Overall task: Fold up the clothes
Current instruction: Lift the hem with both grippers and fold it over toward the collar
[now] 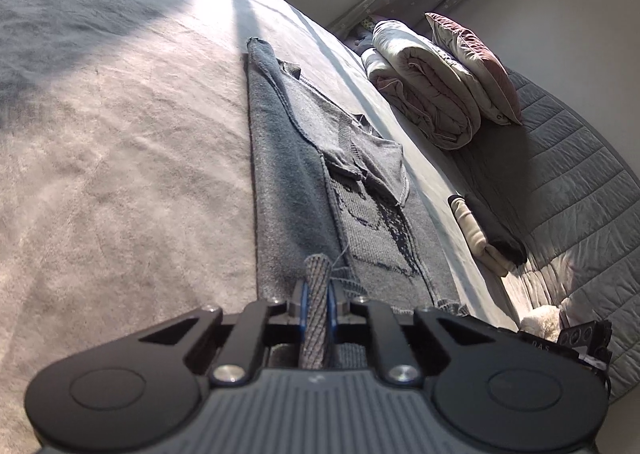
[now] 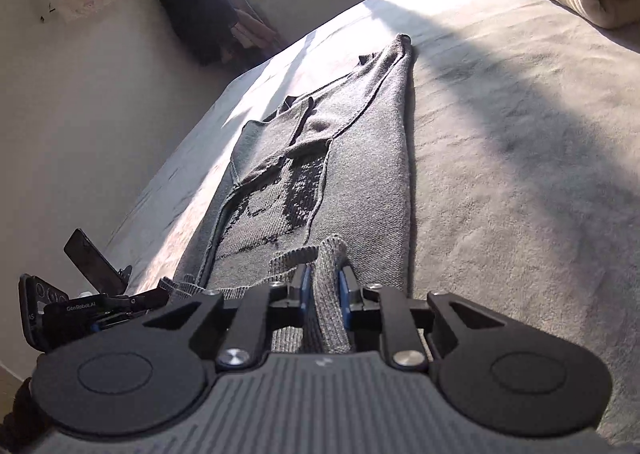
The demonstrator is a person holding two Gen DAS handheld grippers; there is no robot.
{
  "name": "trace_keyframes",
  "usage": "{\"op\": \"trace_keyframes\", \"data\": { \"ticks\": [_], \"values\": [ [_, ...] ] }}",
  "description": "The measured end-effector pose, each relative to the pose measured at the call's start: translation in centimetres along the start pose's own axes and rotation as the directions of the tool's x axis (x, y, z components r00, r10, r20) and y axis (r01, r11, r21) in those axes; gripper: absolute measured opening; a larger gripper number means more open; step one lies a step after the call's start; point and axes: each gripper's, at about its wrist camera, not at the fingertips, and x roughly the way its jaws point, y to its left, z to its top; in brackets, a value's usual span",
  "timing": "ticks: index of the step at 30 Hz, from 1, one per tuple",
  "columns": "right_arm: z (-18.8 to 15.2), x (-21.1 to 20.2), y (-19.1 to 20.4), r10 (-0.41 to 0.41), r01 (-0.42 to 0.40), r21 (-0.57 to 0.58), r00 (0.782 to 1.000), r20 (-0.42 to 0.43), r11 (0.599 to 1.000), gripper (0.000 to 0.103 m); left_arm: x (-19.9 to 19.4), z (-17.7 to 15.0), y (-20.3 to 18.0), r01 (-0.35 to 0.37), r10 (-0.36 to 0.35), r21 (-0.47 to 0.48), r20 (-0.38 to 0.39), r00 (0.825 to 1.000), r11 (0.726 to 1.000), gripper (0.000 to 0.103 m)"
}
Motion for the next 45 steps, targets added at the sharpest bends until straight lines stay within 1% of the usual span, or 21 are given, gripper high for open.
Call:
{"op": "trace_keyframes", "data": {
  "ticks": [1,4,8,11,15,18,21,23,25,26,30,32,35,37,38,39,40,41,42,44,45],
  "values": [
    [0.1,-0.1,0.0,0.006,-0.006,0.000,1.000,0.009,1.000,0.014,0.0,0.1,0.0,0.014,-0.014,-0.003,0.003,1.000,1.000,0.007],
    [0.4,-0.2,0.1,0.030,-0.030,0.001,0.999,0.037,1.000,0.012,-0.1,0.3,0.3,0.065,-0.064,-0.028,0.020,0.998,0.998,0.007],
    [1.1,-0.3,-0.4,0.071,-0.075,0.061,0.995,0.066,0.995,0.011,0.5,1.0,1.3,0.158,-0.156,-0.130,0.026,0.987,0.979,0.007],
    [2.2,-0.1,-1.0,0.100,-0.110,0.117,0.991,0.088,0.987,0.011,1.2,1.9,2.0,0.182,-0.181,-0.186,0.023,0.983,0.966,0.006],
    [3.7,0.3,-1.9,0.136,-0.157,0.185,0.983,0.121,0.970,0.011,2.4,3.5,3.6,0.242,-0.231,-0.306,0.073,0.970,0.921,0.006],
    [5.3,1.3,-2.6,0.162,-0.194,0.212,0.974,0.161,0.958,0.011,3.5,4.8,4.3,0.309,-0.283,-0.348,0.125,0.951,0.885,0.006],
    [6.6,2.3,-3.3,0.181,-0.225,0.231,0.964,0.195,0.947,0.011,4.8,5.9,4.6,0.328,-0.288,-0.359,0.161,0.944,0.874,0.006],
    [7.5,3.0,-3.7,0.167,-0.214,0.235,0.965,0.205,0.948,0.011,5.7,6.5,4.8,0.320,-0.272,-0.370,0.178,0.946,0.872,0.006],
    [8.3,3.7,-4.1,0.152,-0.201,0.239,0.966,0.210,0.950,0.011,6.5,6.9,4.9,0.305,-0.253,-0.372,0.183,0.950,0.876,0.006],
    [8.5,4.0,-4.3,0.144,-0.193,0.239,0.967,0.209,0.952,0.011,6.9,7.1,4.9,0.287,-0.235,-0.368,0.181,0.955,0.884,0.006],
    [9.2,5.8,-4.9,0.089,-0.131,0.237,0.980,0.179,0.963,0.011,8.2,7.9,4.4,0.175,-0.128,-0.334,0.158,0.979,0.926,0.006],
    [9.1,6.7,-5.1,0.055,-0.090,0.227,0.986,0.158,0.970,0.011,8.7,8.0,3.9,0.110,-0.070,-0.288,0.146,0.987,0.951,0.007],
    [8.8,7.6,-5.1,-0.002,-0.024,0.195,0.991,0.135,0.980,0.011,9.0,8.2,2.0,0.012,0.010,-0.160,0.139,0.990,0.987,0.007],
    [8.6,7.8,-4.8,-0.026,0.003,0.178,0.991,0.128,0.984,0.011,8.9,8.6,0.8,-0.048,0.062,-0.097,0.145,0.988,0.994,0.009],
    [8.5,7.7,-4.6,-0.037,0.015,0.169,0.992,0.125,0.985,0.016,8.5,8.8,0.2,-0.084,0.095,-0.070,0.158,0.983,0.994,0.012],
    [8.6,7.4,-4.3,-0.046,0.026,0.160,0.991,0.124,0.987,0.017,8.1,8.9,-0.3,-0.124,0.130,-0.044,0.175,0.976,0.991,0.016],
    [8.6,7.0,-3.8,-0.054,0.036,0.145,0.991,0.125,0.989,0.018,7.6,9.1,-0.9,-0.163,0.164,-0.019,0.192,0.968,0.986,0.027],
    [8.7,6.5,-3.4,-0.059,0.043,0.127,0.990,0.127,0.991,0.018,7.1,9.1,-1.6,-0.197,0.189,0.016,0.218,0.958,0.980,0.032],
    [8.7,6.1,-2.9,-0.064,0.050,0.107,0.989,0.133,0.993,0.018,6.6,9.1,-2.3,-0.228,0.209,0.054,0.246,0.946,0.972,0.032],
    [8.6,5.3,-1.6,-0.080,0.075,0.041,0.985,0.153,0.996,0.018,5.3,8.6,-3.1,-0.244,0.201,0.124,0.285,0.937,0.962,0.032],
    [8.5,4.9,-0.8,-0.089,0.089,0.002,0.982,0.164,0.996,0.018,5.1,8.4,-3.5,-0.240,0.188,0.156,0.292,0.938,0.958,0.031]
  ]
}}
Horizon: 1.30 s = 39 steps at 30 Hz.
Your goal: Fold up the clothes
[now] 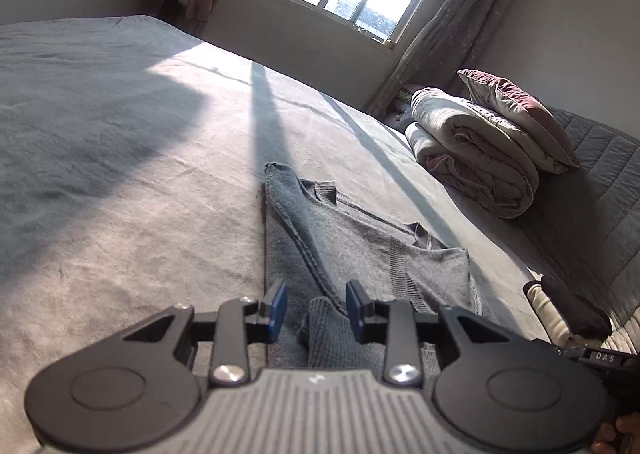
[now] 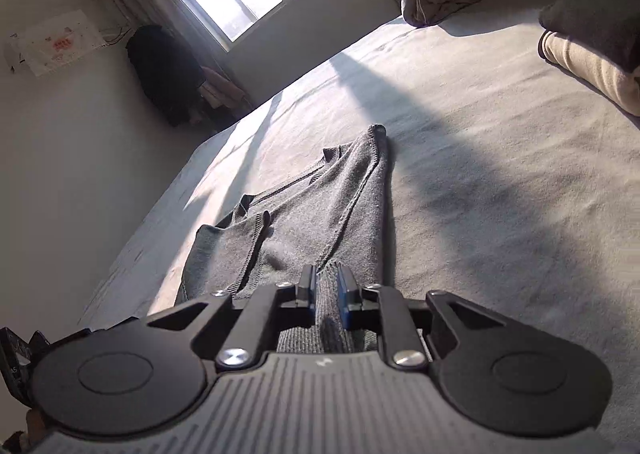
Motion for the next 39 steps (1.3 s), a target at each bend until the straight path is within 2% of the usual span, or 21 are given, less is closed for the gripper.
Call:
{"op": "trace_keyframes", "data": {
  "ticks": [1,2,6,9,11,12,16,17,18,19,22,27,31,34,39],
  "values": [
    [-0.1,-0.2,0.6,-0.009,0.009,-0.036,1.000,0.006,0.999,0.018,0.1,-0.3,-0.4,0.001,-0.001,0.027,-0.005,1.000,1.000,0.025],
    [-0.4,0.0,1.0,-0.019,0.019,-0.063,1.000,0.003,0.998,0.018,0.2,-0.6,-0.7,-0.003,0.004,0.053,-0.013,1.000,0.999,0.014],
    [-1.4,0.8,2.4,-0.059,0.057,-0.173,0.998,-0.007,0.983,0.018,0.9,-1.9,-2.1,-0.017,0.025,0.159,-0.047,0.999,0.987,0.005],
    [-2.3,1.8,2.2,-0.102,0.094,-0.231,0.995,-0.019,0.968,0.018,1.7,-3.3,-1.3,-0.053,0.066,0.170,-0.071,0.995,0.984,0.004],
    [-2.8,2.6,1.8,-0.132,0.120,-0.265,0.991,-0.027,0.957,0.008,1.7,-3.6,-0.7,-0.048,0.059,0.157,-0.068,0.996,0.986,0.005],
    [-3.1,3.0,1.6,-0.147,0.133,-0.282,0.989,-0.031,0.950,0.007,1.7,-3.8,-0.5,-0.045,0.055,0.150,-0.066,0.996,0.988,0.005],
    [-2.9,3.2,2.4,-0.188,0.160,-0.335,0.981,-0.054,0.928,0.008,1.6,-3.6,-1.5,-0.074,0.089,0.198,-0.068,0.994,0.977,0.005],
    [-2.7,2.9,2.8,-0.199,0.167,-0.344,0.978,-0.059,0.924,0.013,1.4,-3.4,-1.7,-0.080,0.096,0.202,-0.074,0.993,0.976,0.005],
    [-2.5,2.7,3.1,-0.209,0.174,-0.352,0.976,-0.065,0.920,0.016,0.9,-3.2,-1.8,-0.080,0.097,0.184,-0.085,0.992,0.980,0.006],
    [-2.4,2.3,3.3,-0.213,0.175,-0.349,0.974,-0.073,0.921,0.024,0.3,-2.9,-1.8,-0.080,0.096,0.159,-0.098,0.991,0.984,0.009],
    [-2.2,0.0,2.6,-0.189,0.153,-0.277,0.976,-0.106,0.949,0.052,-1.7,-2.3,-0.7,-0.057,0.065,0.059,-0.148,0.987,0.997,0.036],
    [-1.8,-3.8,1.5,-0.142,0.118,-0.152,0.977,-0.157,0.981,0.052,-4.8,-2.3,2.1,-0.046,0.032,-0.056,-0.229,0.973,0.997,0.038],
    [-2.0,-6.3,0.1,-0.108,0.104,-0.029,0.978,-0.177,0.994,0.052,-6.6,-2.9,4.1,-0.028,-0.017,-0.168,-0.265,0.964,0.985,0.041],
    [-2.8,-7.8,-0.9,-0.088,0.098,0.049,0.980,-0.180,0.994,0.052,-7.7,-3.6,5.3,0.003,-0.084,-0.276,-0.281,0.956,0.961,0.043],
    [-4.4,-8.7,-1.9,-0.036,0.065,0.142,0.979,-0.199,0.988,0.052,-8.0,-5.3,6.4,0.064,-0.201,-0.435,-0.277,0.939,0.898,0.043]
  ]
}}
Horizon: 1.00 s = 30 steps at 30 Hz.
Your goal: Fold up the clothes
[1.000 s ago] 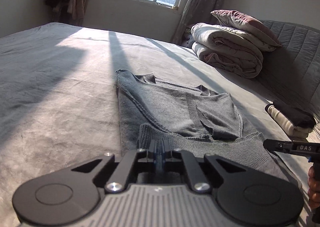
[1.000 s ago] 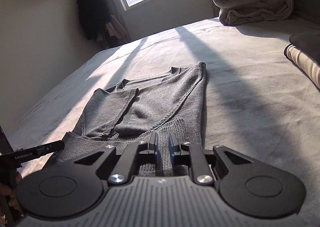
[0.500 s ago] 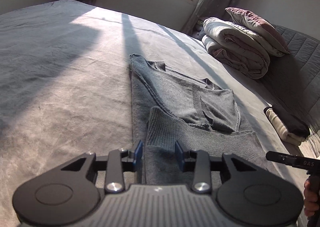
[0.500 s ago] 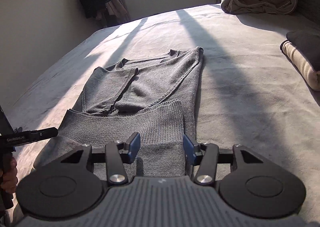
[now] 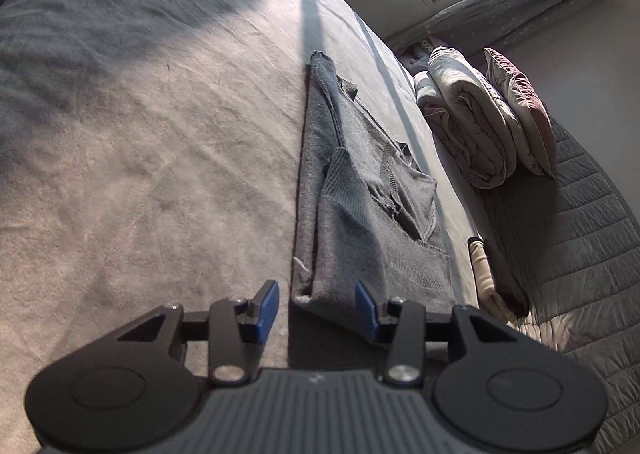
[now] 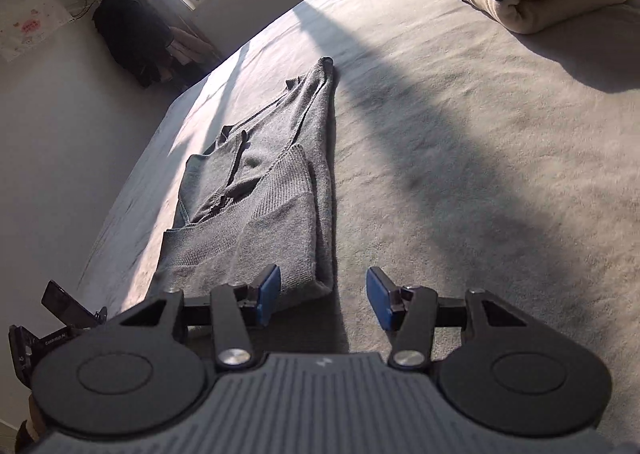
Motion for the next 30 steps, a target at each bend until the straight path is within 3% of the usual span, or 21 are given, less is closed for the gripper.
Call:
{"op": "trace_keyframes", "data": {
  "ticks": [7,11,15,19,21,23,25,26,30],
  "values": [
    [-0.8,1.2,-1.6,0.122,-0.118,0.105,0.992,-0.028,0.987,0.052,2.0,-0.3,2.0,0.087,-0.088,-0.103,-0.006,0.996,0.991,0.043],
    [-0.3,2.1,-2.6,0.201,-0.193,0.193,0.980,-0.019,0.962,0.052,3.6,0.0,2.8,0.193,-0.194,-0.171,0.009,0.981,0.966,0.043],
    [0.0,3.1,-2.4,0.247,-0.238,0.210,0.969,-0.019,0.948,0.052,5.1,0.2,2.8,0.255,-0.258,-0.206,0.014,0.966,0.945,0.042],
    [0.2,4.0,-2.1,0.268,-0.259,0.217,0.963,-0.012,0.941,0.046,5.5,0.0,2.4,0.245,-0.245,-0.196,0.027,0.969,0.949,0.042],
    [0.3,4.4,-2.0,0.268,-0.259,0.216,0.963,-0.011,0.941,0.043,5.6,0.0,2.2,0.238,-0.236,-0.190,0.034,0.971,0.952,0.036],
    [0.4,4.7,-1.8,0.260,-0.251,0.216,0.965,-0.014,0.944,0.033,5.7,-0.1,2.0,0.231,-0.227,-0.185,0.041,0.973,0.955,0.020],
    [0.5,5.0,-1.8,0.256,-0.246,0.228,0.967,-0.015,0.942,0.025,5.9,-0.2,1.8,0.223,-0.218,-0.179,0.048,0.975,0.958,0.013],
    [0.5,5.0,-1.9,0.256,-0.246,0.241,0.966,-0.014,0.939,0.020,6.0,-0.3,1.7,0.220,-0.214,-0.176,0.052,0.975,0.960,0.012],
    [0.5,4.6,-1.9,0.282,-0.270,0.267,0.959,-0.006,0.925,0.016,5.6,-0.5,1.1,0.223,-0.213,-0.172,0.076,0.974,0.959,0.010]
  ]
}}
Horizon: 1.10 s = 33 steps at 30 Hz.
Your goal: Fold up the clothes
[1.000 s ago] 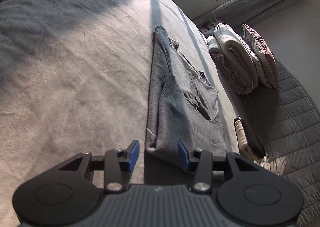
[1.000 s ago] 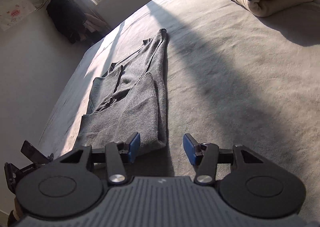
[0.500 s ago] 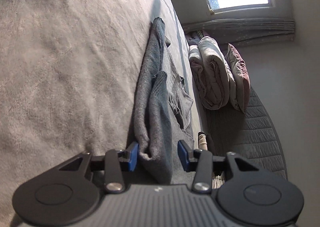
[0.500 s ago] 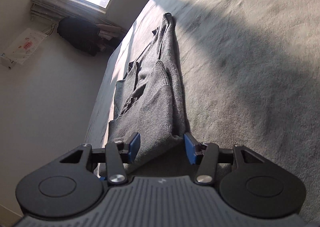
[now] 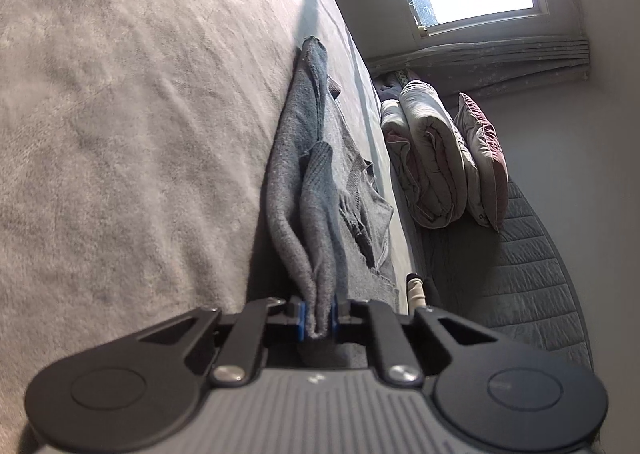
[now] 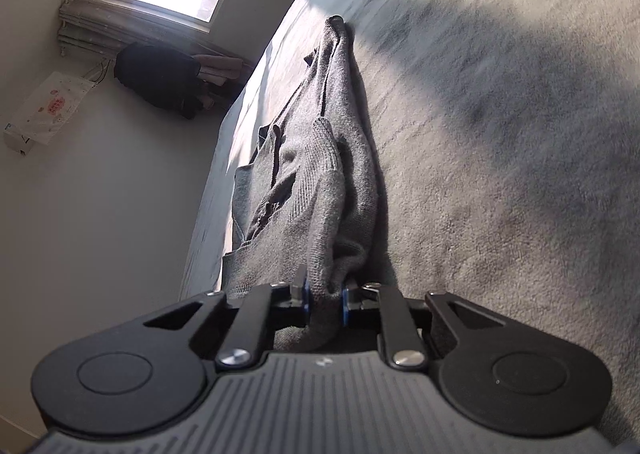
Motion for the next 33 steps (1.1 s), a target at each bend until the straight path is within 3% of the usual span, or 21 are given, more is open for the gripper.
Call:
{"op": "trace_keyframes", "data": {
  "ticks": [10,15,21,27,31,33],
  "values": [
    [-1.2,-3.0,1.5,0.095,-0.096,0.033,0.995,0.007,0.995,0.014,-3.8,-1.3,-0.7,0.024,-0.023,-0.065,0.009,1.000,0.998,0.009],
    [-2.2,-5.0,1.6,0.095,-0.094,0.053,0.995,-0.018,0.994,0.014,-6.8,-2.4,-0.8,0.009,-0.012,-0.081,-0.040,0.999,0.997,0.009],
    [-5.2,-6.9,1.4,0.067,-0.065,0.016,0.993,-0.099,0.998,0.014,-9.7,-5.1,-0.1,-0.010,0.006,-0.038,-0.123,0.992,0.999,0.009],
    [-7.6,-8.7,0.7,0.025,-0.029,-0.024,0.986,-0.164,0.999,0.014,-11.3,-7.2,0.9,-0.028,0.029,0.007,-0.214,0.976,1.000,0.010],
    [-7.9,-8.6,0.6,-0.039,0.024,-0.078,0.979,-0.198,0.997,0.016,-10.7,-7.5,1.6,-0.112,0.131,0.083,-0.264,0.956,0.990,0.011],
    [-8.1,-8.6,0.6,-0.071,0.050,-0.105,0.974,-0.214,0.993,0.020,-10.7,-7.3,1.6,-0.090,0.120,0.110,-0.307,0.944,0.990,0.015]
  ]
}}
